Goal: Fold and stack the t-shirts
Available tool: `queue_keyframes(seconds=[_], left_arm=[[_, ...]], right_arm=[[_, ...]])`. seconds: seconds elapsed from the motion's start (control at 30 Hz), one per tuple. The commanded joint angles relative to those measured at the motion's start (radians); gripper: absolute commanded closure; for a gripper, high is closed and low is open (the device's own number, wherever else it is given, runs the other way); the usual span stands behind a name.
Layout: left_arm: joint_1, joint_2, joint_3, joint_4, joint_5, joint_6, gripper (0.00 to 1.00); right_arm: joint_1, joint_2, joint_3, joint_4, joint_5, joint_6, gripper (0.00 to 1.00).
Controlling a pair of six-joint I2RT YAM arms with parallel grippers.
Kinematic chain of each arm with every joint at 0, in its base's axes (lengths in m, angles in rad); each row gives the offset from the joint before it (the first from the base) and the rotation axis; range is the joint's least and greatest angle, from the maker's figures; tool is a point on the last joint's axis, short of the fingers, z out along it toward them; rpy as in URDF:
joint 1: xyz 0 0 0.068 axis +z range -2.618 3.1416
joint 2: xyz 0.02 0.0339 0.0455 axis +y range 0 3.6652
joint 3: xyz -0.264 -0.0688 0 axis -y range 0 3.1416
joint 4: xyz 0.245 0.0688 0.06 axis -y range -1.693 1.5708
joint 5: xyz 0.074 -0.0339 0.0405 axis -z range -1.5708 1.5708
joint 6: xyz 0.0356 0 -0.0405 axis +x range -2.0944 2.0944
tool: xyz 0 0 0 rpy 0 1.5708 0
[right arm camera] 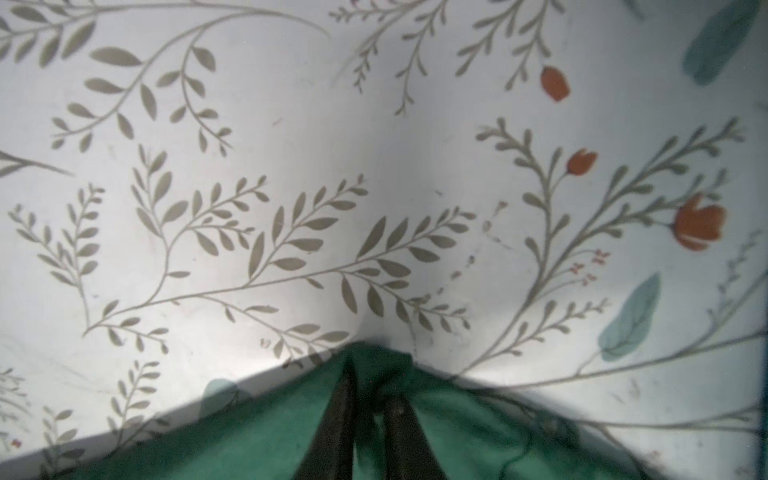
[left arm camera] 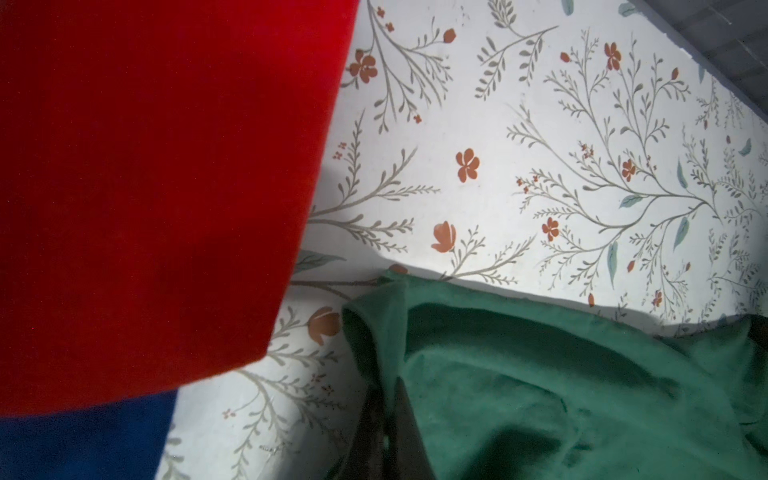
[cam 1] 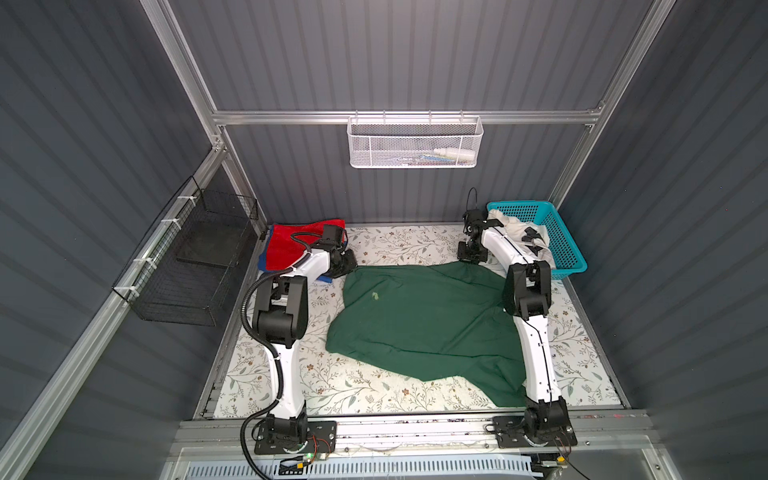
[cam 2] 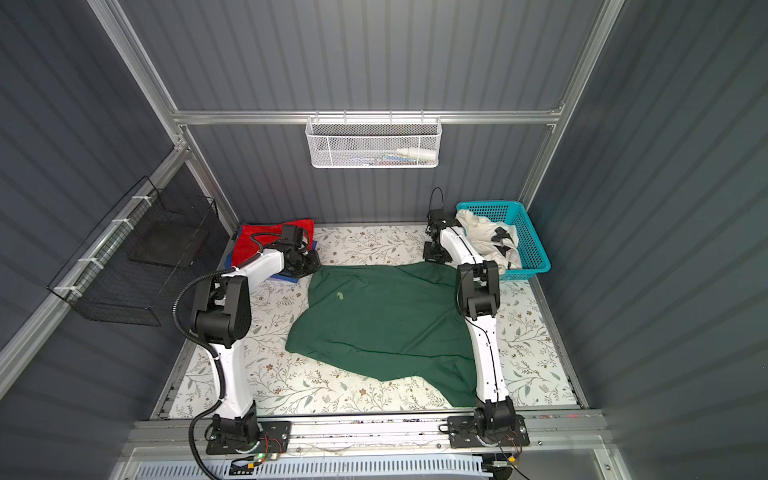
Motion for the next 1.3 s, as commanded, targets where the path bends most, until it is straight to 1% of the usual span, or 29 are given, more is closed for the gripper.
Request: queue_keyframes(seconds=[0.0,0.07,0.2,0.33,0.5,0.77,0.87,1.07,1.27], left_arm=[[0.003,0.007,0.044,-0.042,0.016,0.025,1.0],[0.003,0.013,0.058,-0.047,0.017,0.026,1.0],[0.003,0.023,0.09,-0.061,0.021,0.027,1.0],[0.005,0.04,0.129,-0.085,0.017,0.035,1.0],[0.005,0.062,0.173,-0.107,0.009,0.045,1.0],[0.004,0.087,0.255,-0.158,-0.004,0.062,1.0],[0.005,0.072,0.26,-0.166,-0.02,0.071,1.0],[0.006,0.041,0.234,-0.165,-0.053,0.082,1.0],[0.006,0.064,0.267,-0.164,-0.014,0.075,1.0]], right_arm=[[-0.001,0.02,0.026,-0.005,0.01,-0.019,1.0],[-0.002,0.014,0.04,0.004,0.029,-0.033,1.0],[-0.006,-0.018,0.06,0.017,0.101,-0.059,1.0],[-0.023,-0.061,0.061,0.053,0.121,-0.074,1.0],[-0.047,-0.102,0.058,0.101,0.085,-0.082,1.0],[-0.051,-0.145,0.051,0.145,0.13,-0.118,1.0],[-0.054,-0.167,0.044,0.146,0.143,-0.123,1.0],[-0.073,-0.228,-0.029,0.189,0.181,-0.126,1.0],[-0.083,-0.231,-0.034,0.191,0.122,-0.112,1.0]])
